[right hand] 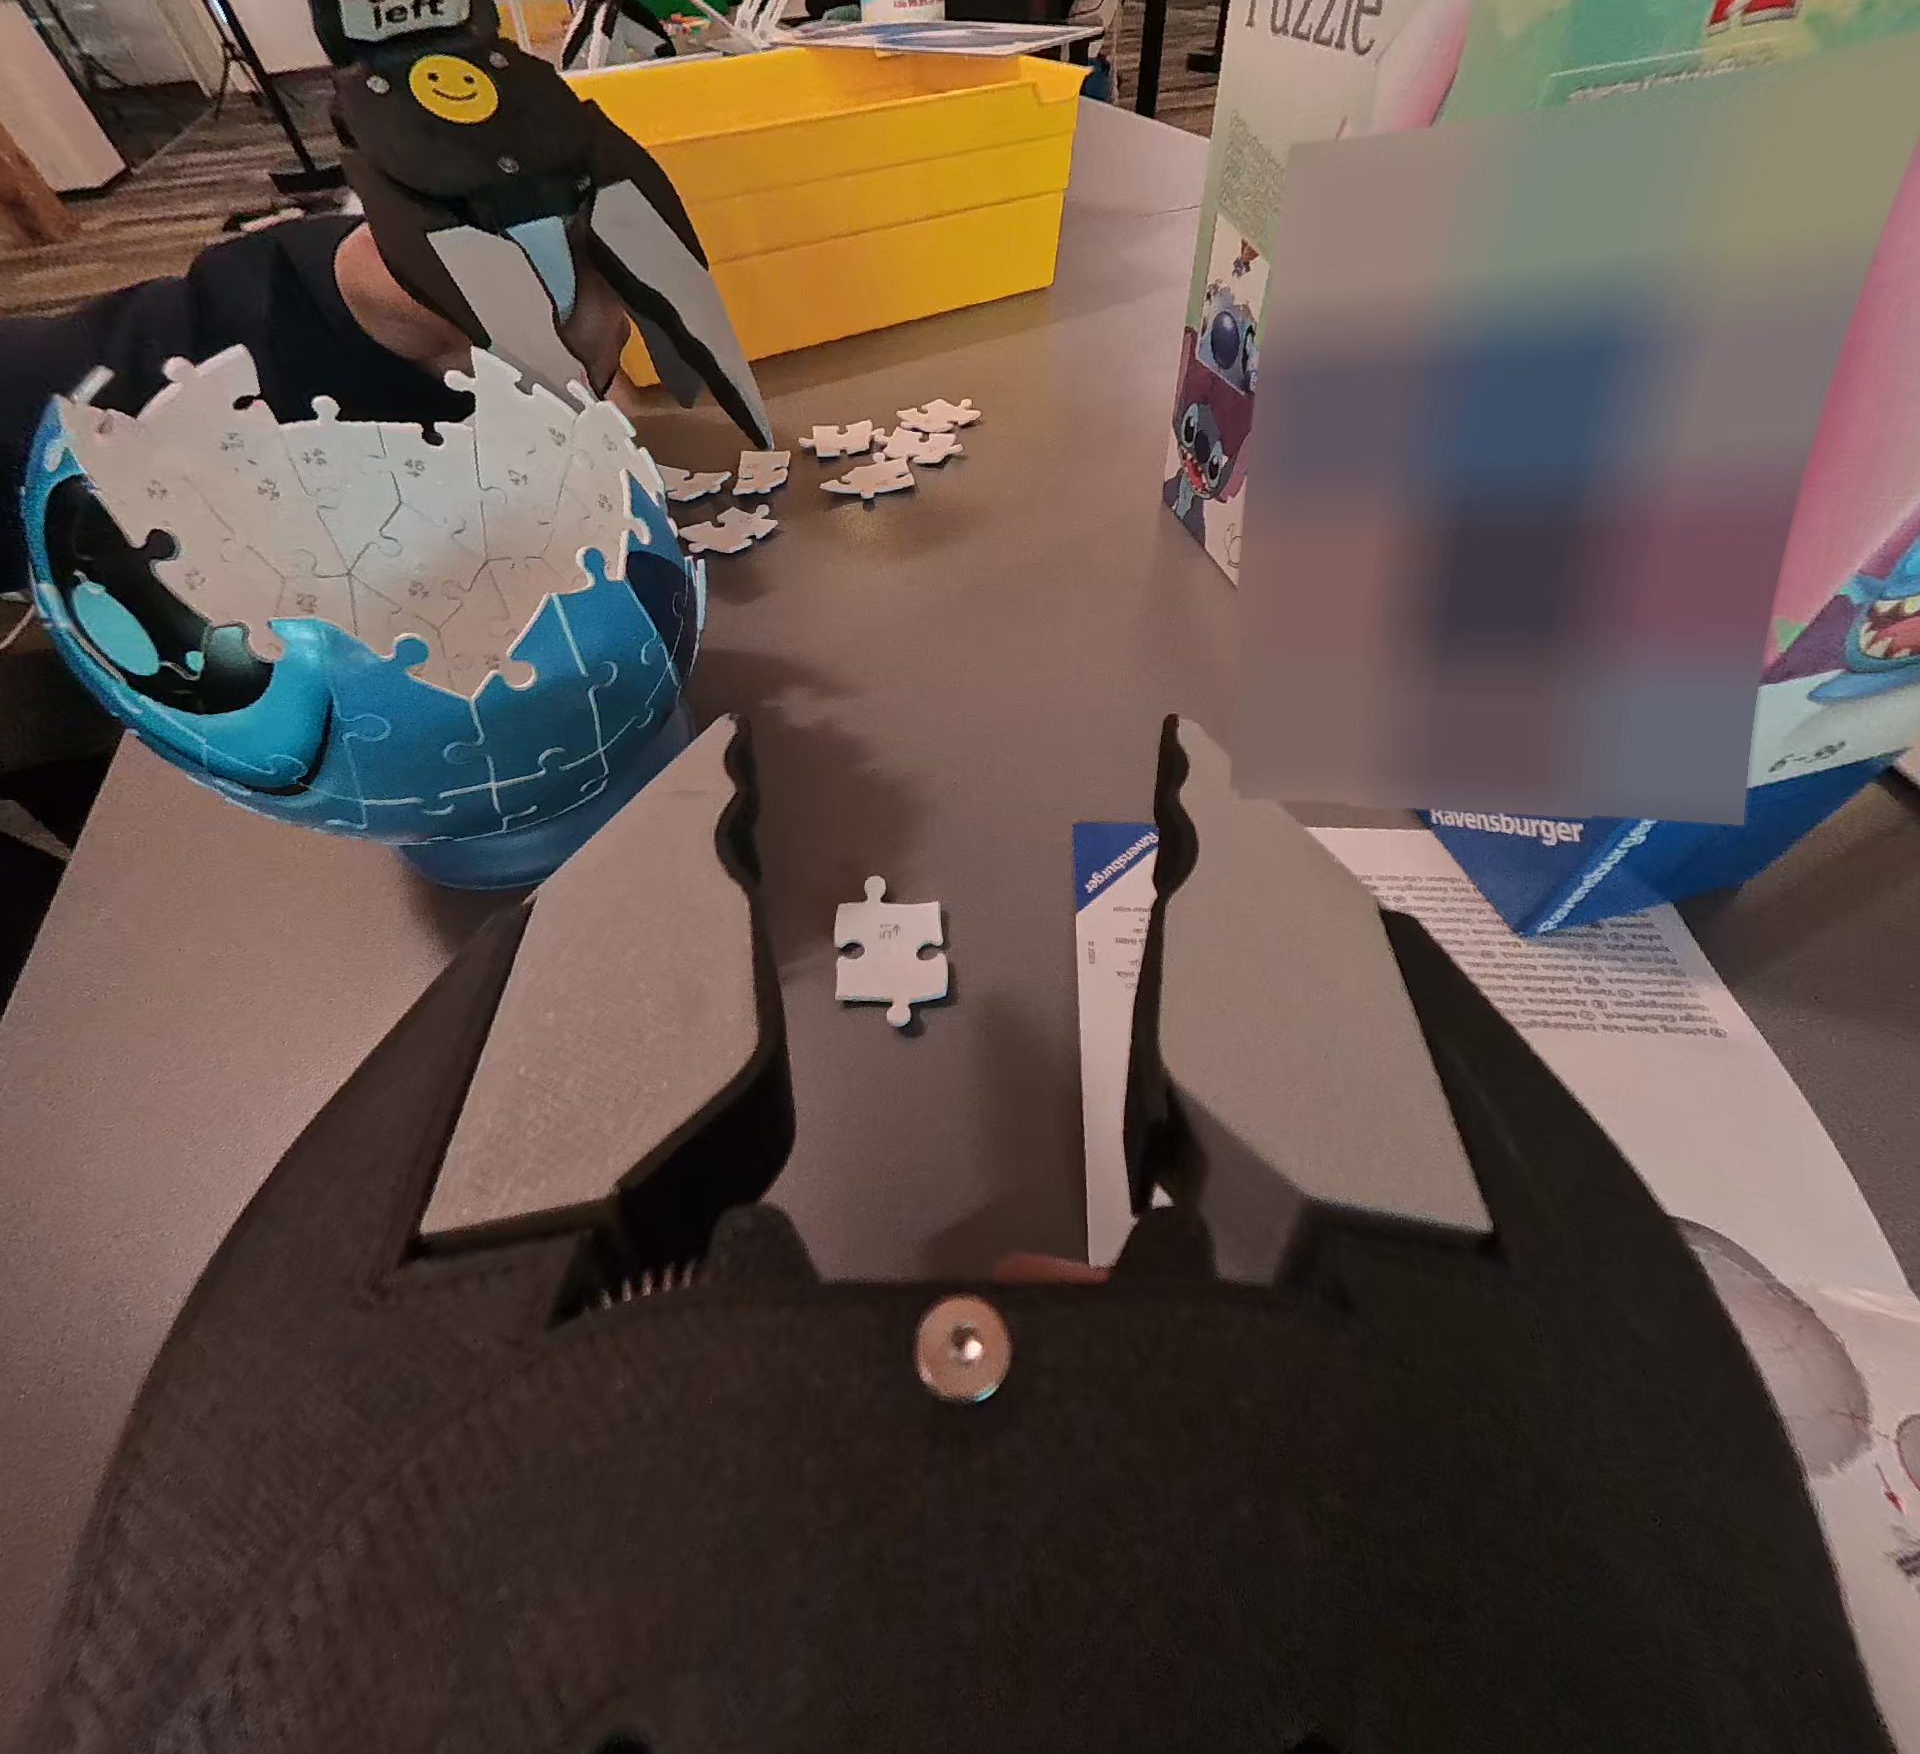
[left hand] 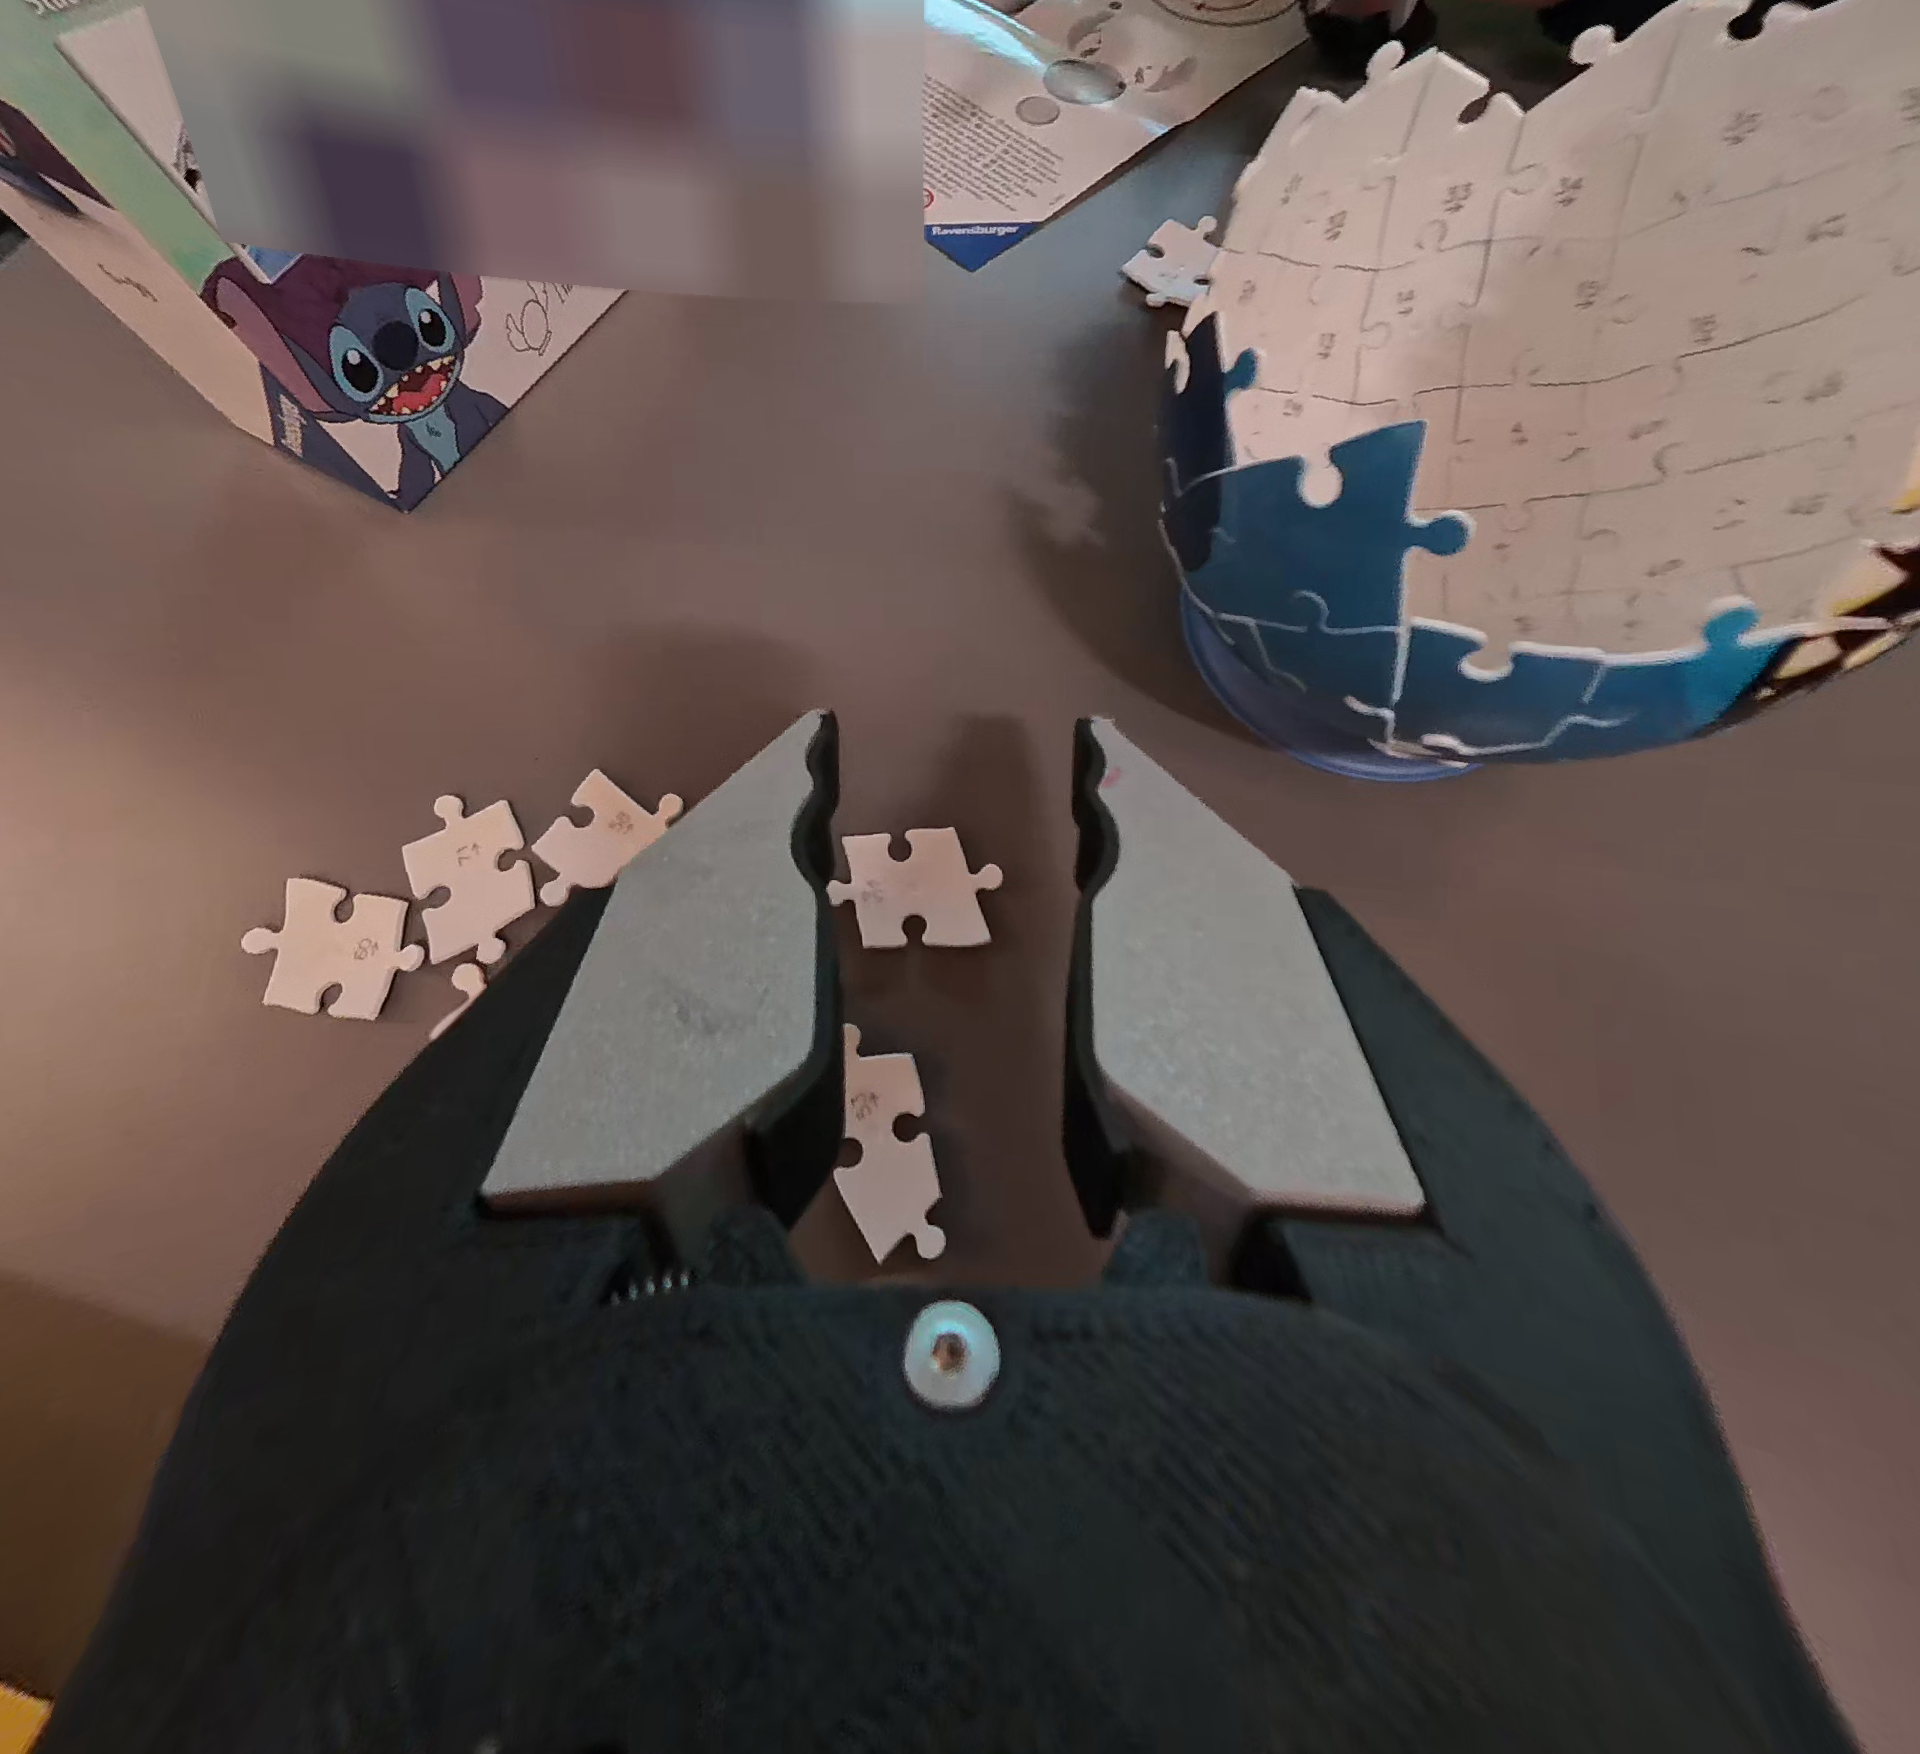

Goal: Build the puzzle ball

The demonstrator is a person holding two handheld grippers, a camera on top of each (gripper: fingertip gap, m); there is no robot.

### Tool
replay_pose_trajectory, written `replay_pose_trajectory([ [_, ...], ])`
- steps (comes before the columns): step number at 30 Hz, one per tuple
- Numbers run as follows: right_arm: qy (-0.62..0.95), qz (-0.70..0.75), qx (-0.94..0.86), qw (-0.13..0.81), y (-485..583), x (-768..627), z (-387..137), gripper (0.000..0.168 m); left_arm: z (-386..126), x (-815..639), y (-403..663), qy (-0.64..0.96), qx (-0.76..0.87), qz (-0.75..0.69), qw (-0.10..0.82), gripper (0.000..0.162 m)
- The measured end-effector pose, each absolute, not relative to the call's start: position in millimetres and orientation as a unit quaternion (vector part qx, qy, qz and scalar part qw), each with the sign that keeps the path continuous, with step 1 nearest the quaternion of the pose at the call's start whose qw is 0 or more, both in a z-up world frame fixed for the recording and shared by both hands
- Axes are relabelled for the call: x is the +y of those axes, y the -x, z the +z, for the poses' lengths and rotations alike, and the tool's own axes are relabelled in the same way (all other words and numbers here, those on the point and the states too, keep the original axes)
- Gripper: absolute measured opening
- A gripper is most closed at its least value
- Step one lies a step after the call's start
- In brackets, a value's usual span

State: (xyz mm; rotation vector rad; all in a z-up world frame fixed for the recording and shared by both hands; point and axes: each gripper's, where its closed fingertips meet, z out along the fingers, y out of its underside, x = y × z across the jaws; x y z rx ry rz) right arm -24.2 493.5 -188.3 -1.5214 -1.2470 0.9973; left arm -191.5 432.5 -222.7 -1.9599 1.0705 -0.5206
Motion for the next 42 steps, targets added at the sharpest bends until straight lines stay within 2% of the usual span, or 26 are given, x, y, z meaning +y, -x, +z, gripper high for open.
replay_pose_trajectory([
  [13, 0.615, 0.413, -0.511, 0.437, 23.1, 485.4, -188.0, 0.072, -229.3, 421.6, 192.0, 0.779, 0.446, -0.209, 0.389, 0.047],
  [18, 0.589, 0.432, -0.518, 0.445, 21.6, 476.5, -178.2, 0.074, -227.3, 409.3, 187.7, 0.759, 0.472, -0.214, 0.394, 0.063],
  [22, 0.572, 0.436, -0.543, 0.433, 24.6, 463.1, -179.6, 0.077, -226.2, 401.1, 181.8, 0.739, 0.497, -0.203, 0.407, 0.088],
  [24, 0.560, 0.428, -0.565, 0.429, 25.8, 452.6, -181.6, 0.076, -224.8, 395.5, 177.6, 0.729, 0.506, -0.205, 0.412, 0.092],
  [32, 0.523, 0.420, -0.622, 0.404, 33.5, 405.2, -193.4, 0.078, -229.2, 380.2, 161.9, 0.704, 0.534, -0.180, 0.433, 0.095],
  [42, 0.506, 0.380, -0.655, 0.414, 54.9, 387.4, -203.6, 0.085, -228.4, 375.9, 142.9, 0.698, 0.526, -0.206, 0.440, 0.091],
])
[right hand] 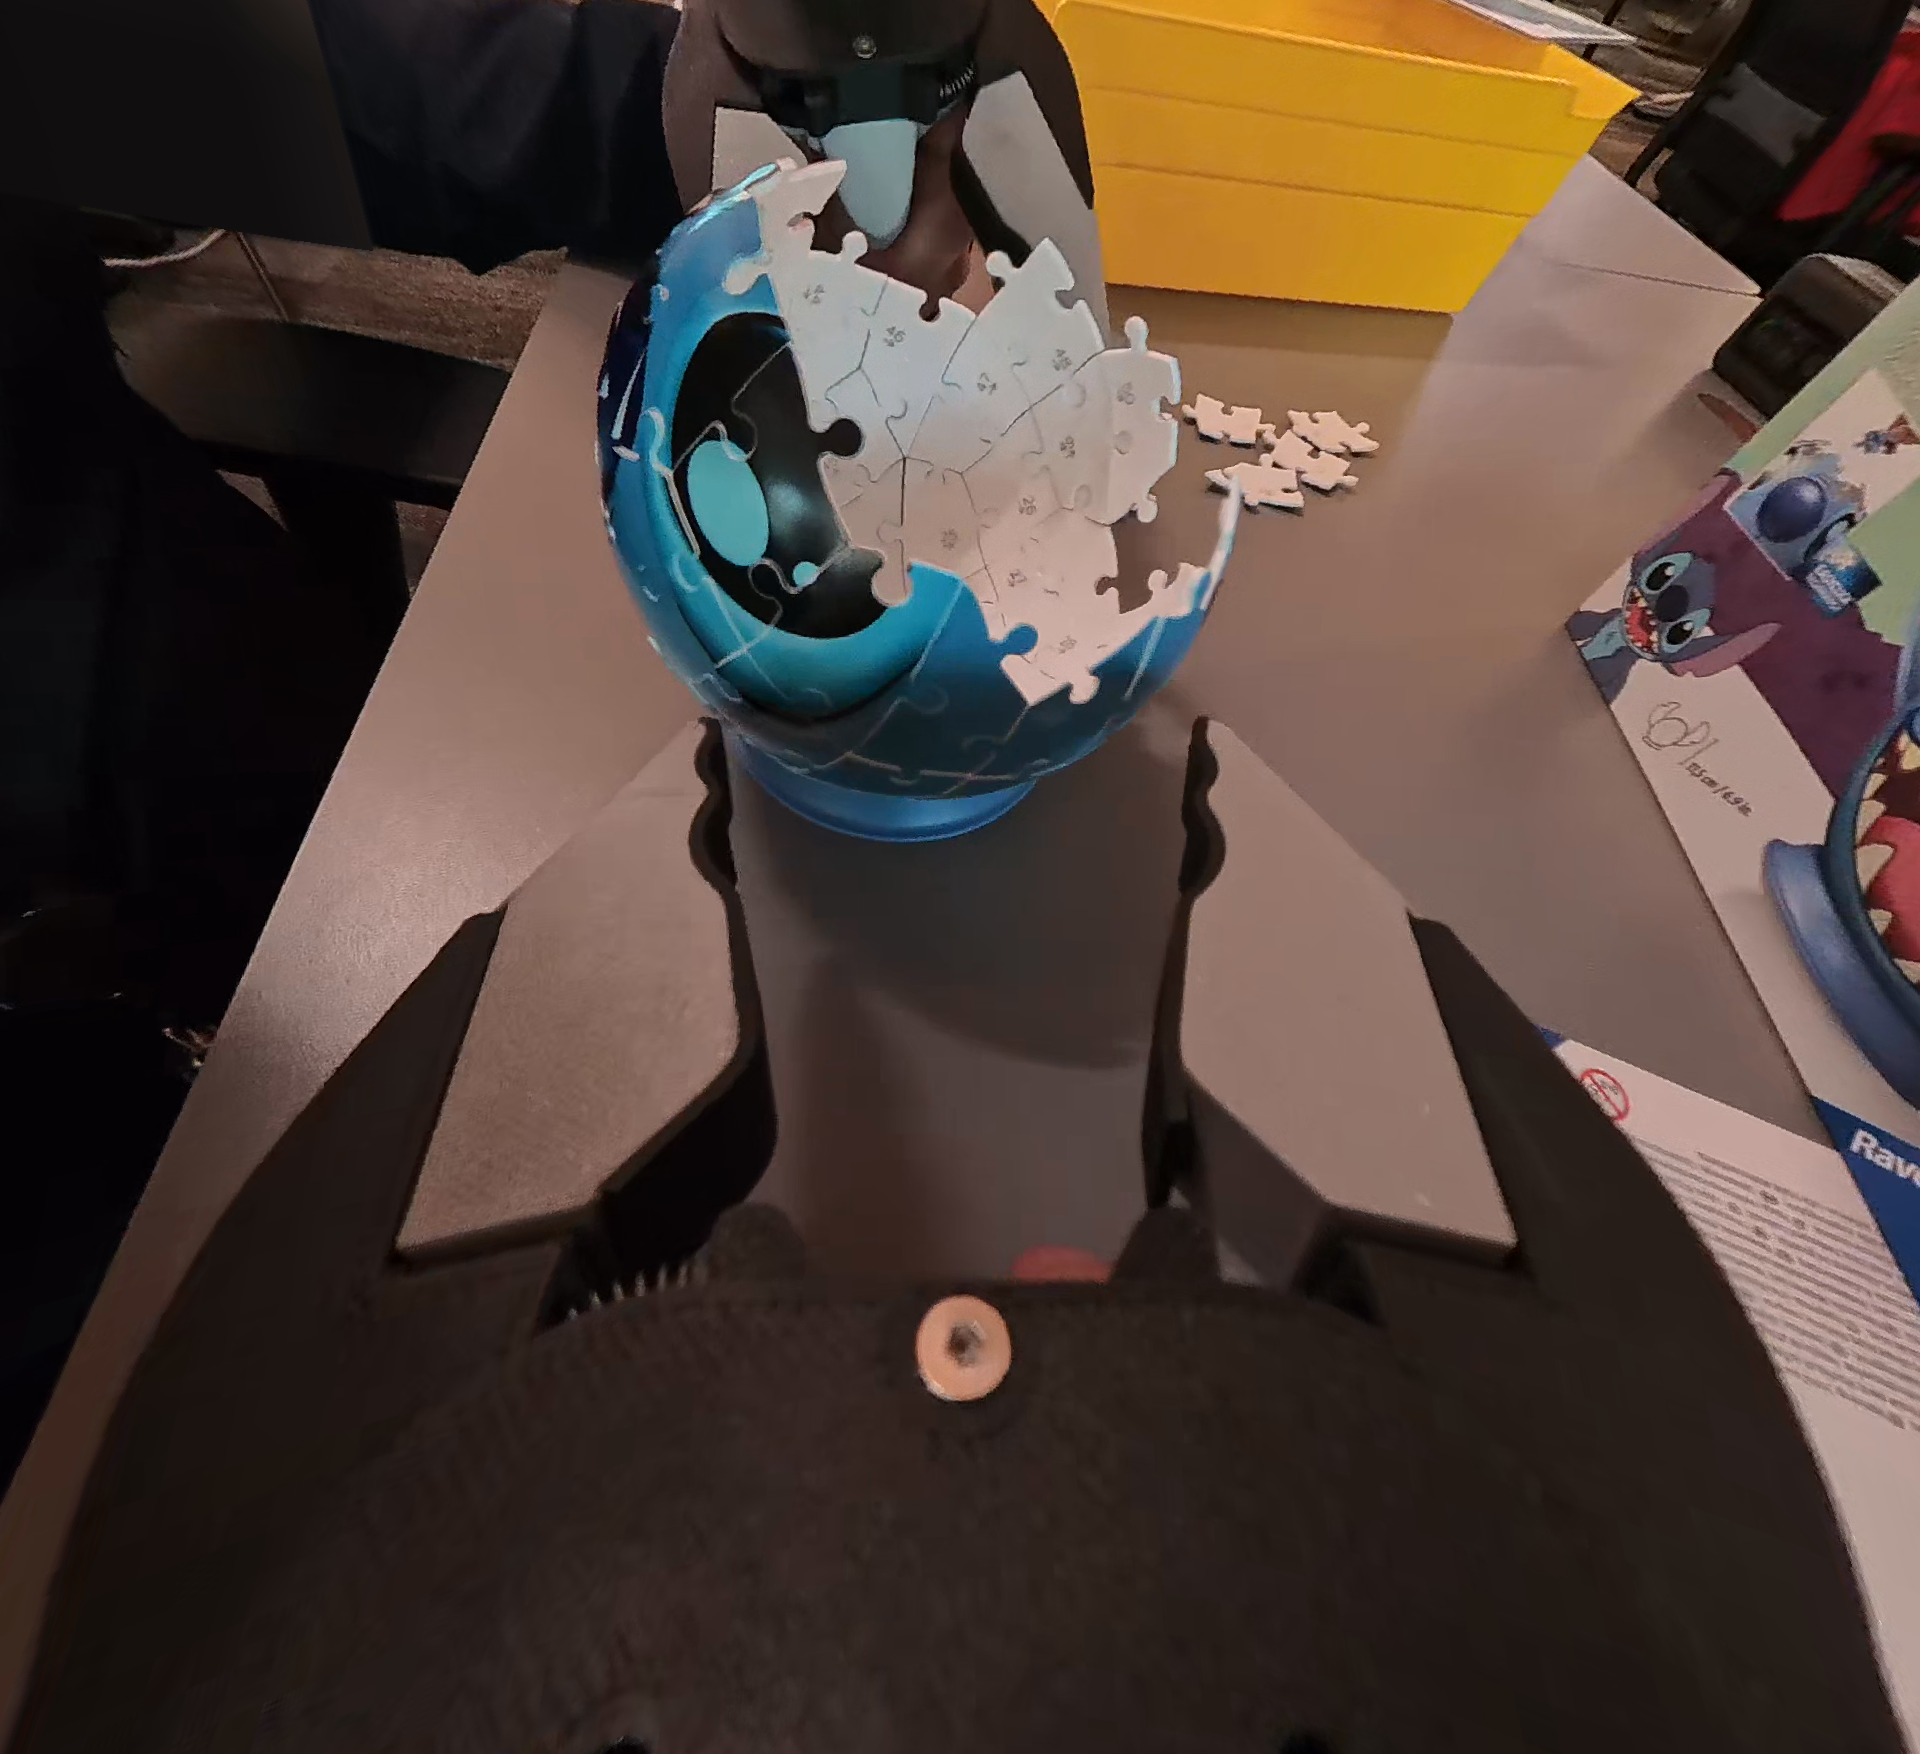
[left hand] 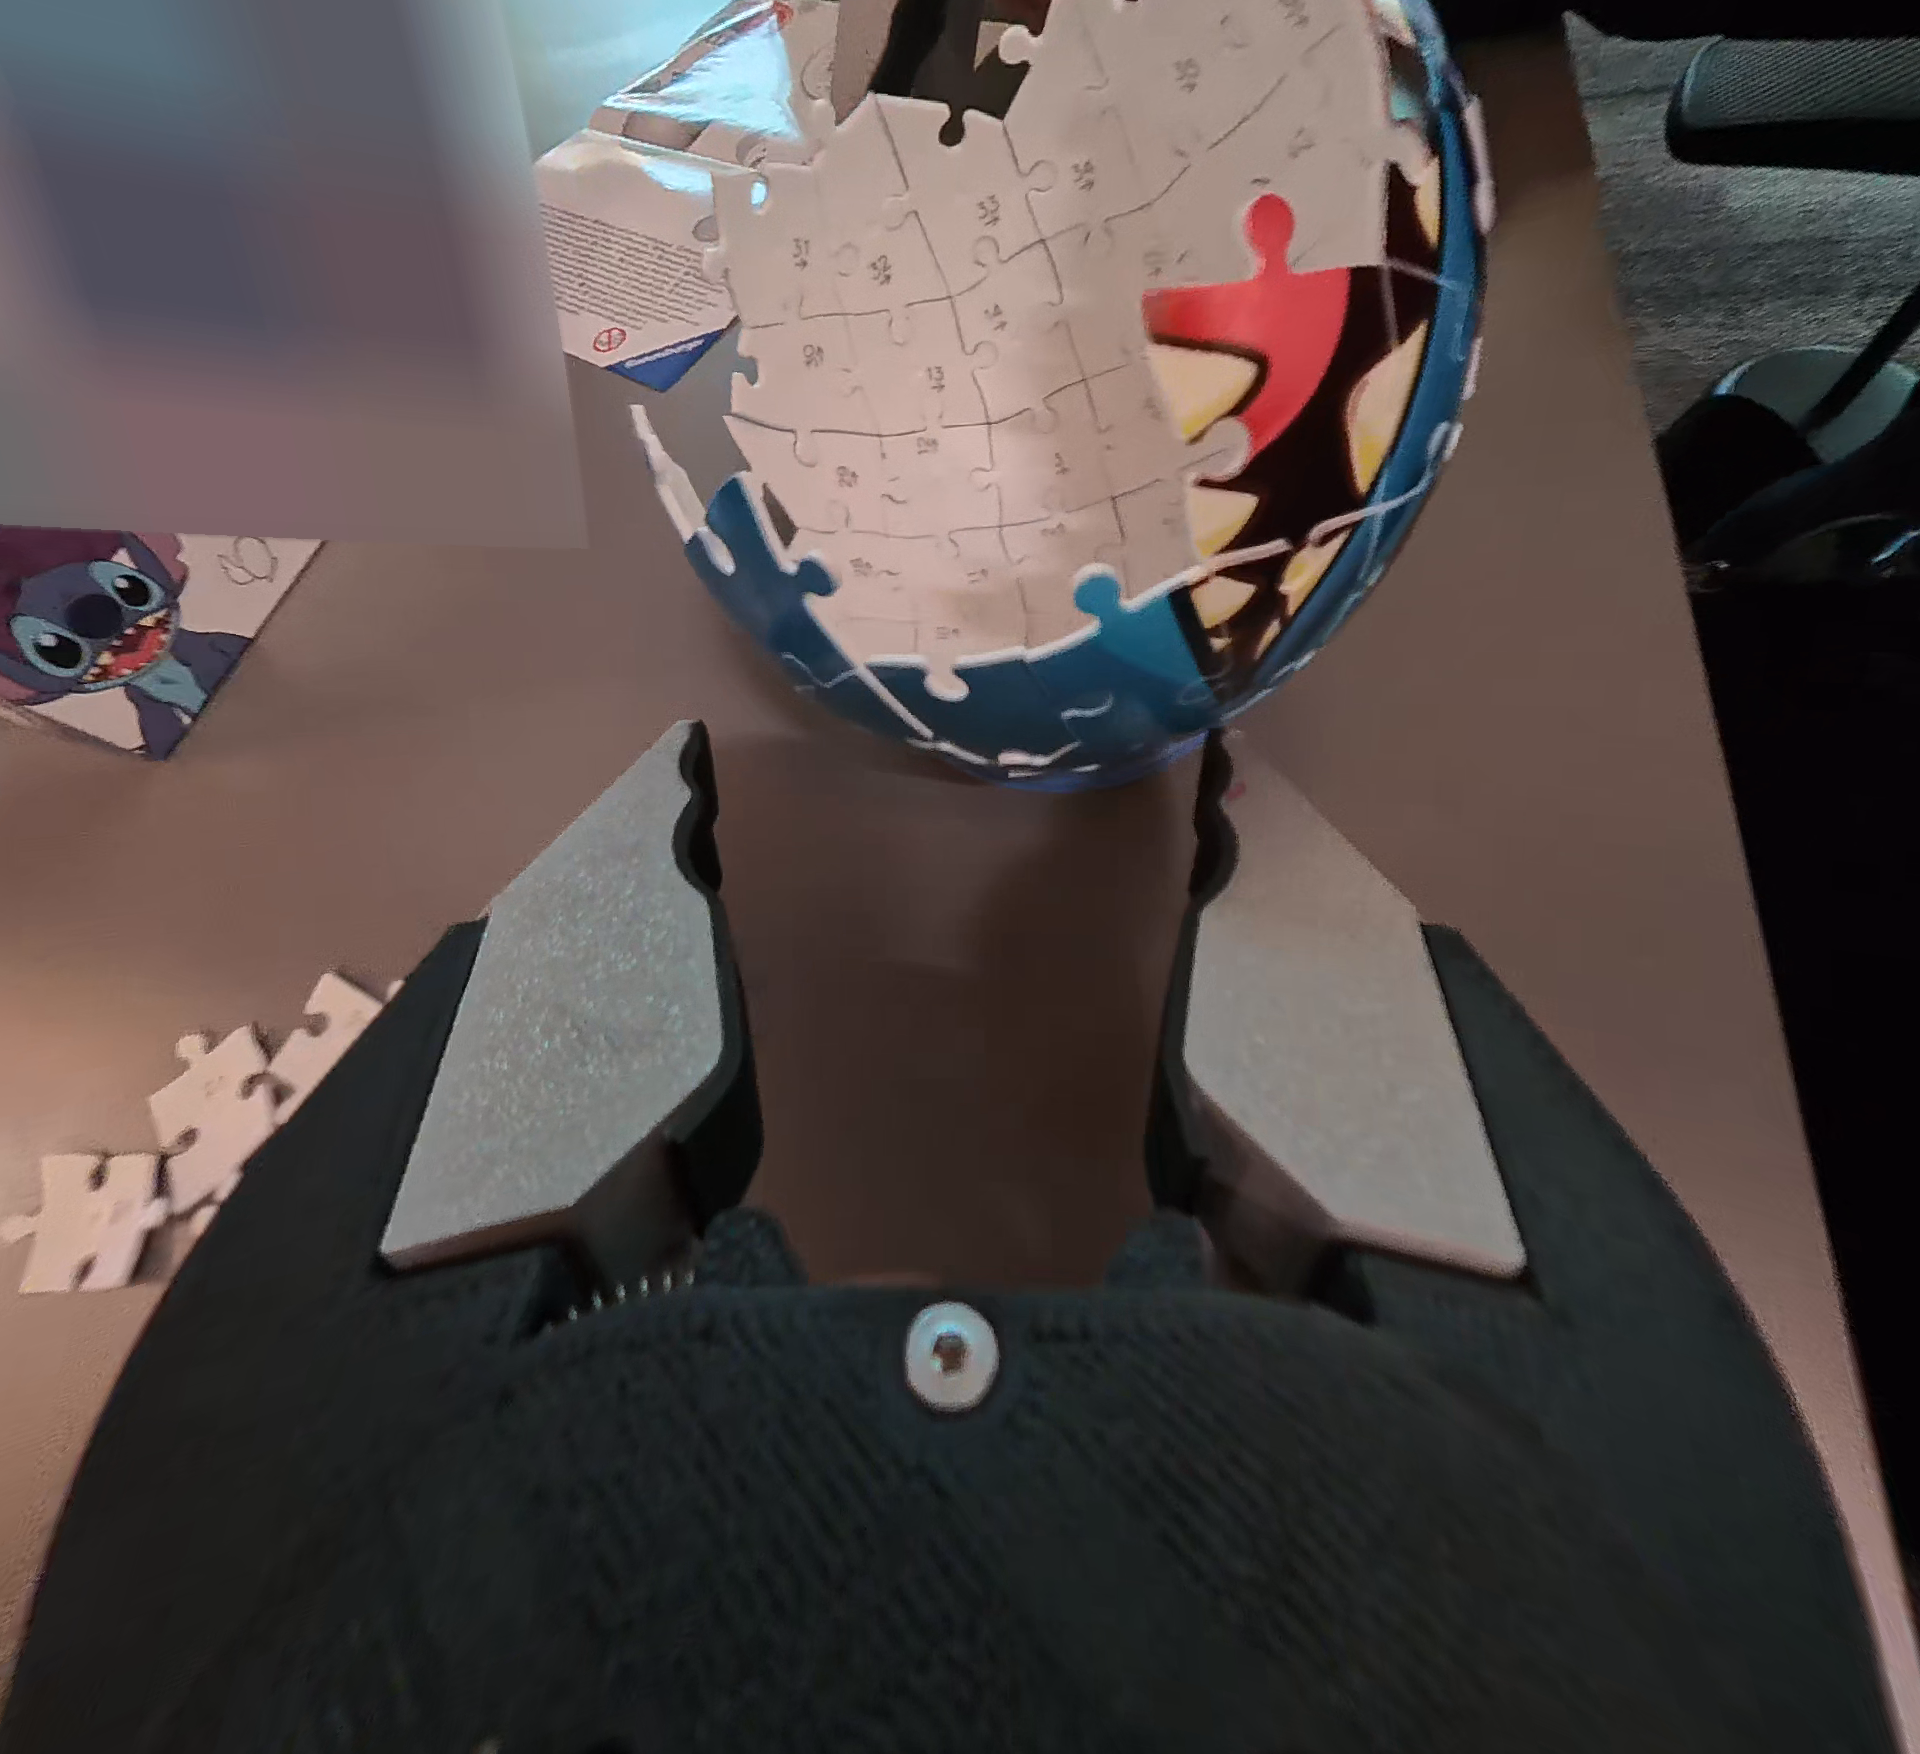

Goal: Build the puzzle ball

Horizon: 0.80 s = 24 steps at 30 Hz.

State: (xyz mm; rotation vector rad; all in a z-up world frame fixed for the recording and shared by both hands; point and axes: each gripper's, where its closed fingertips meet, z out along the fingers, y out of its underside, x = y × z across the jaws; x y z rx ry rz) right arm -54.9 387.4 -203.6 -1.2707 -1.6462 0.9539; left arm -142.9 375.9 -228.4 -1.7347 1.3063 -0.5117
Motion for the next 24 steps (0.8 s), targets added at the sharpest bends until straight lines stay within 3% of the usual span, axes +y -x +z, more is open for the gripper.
replay_pose_trajectory([
  [10, 0.513, 0.369, -0.659, 0.409, 62.6, 382.3, -208.6, 0.085, -232.0, 369.9, 136.1, 0.700, 0.527, -0.230, 0.422, 0.081],
  [24, 0.543, 0.458, -0.614, 0.344, 65.4, 377.8, -200.4, 0.086, -219.9, 360.2, 132.5, 0.703, 0.493, -0.330, 0.391, 0.083],
])
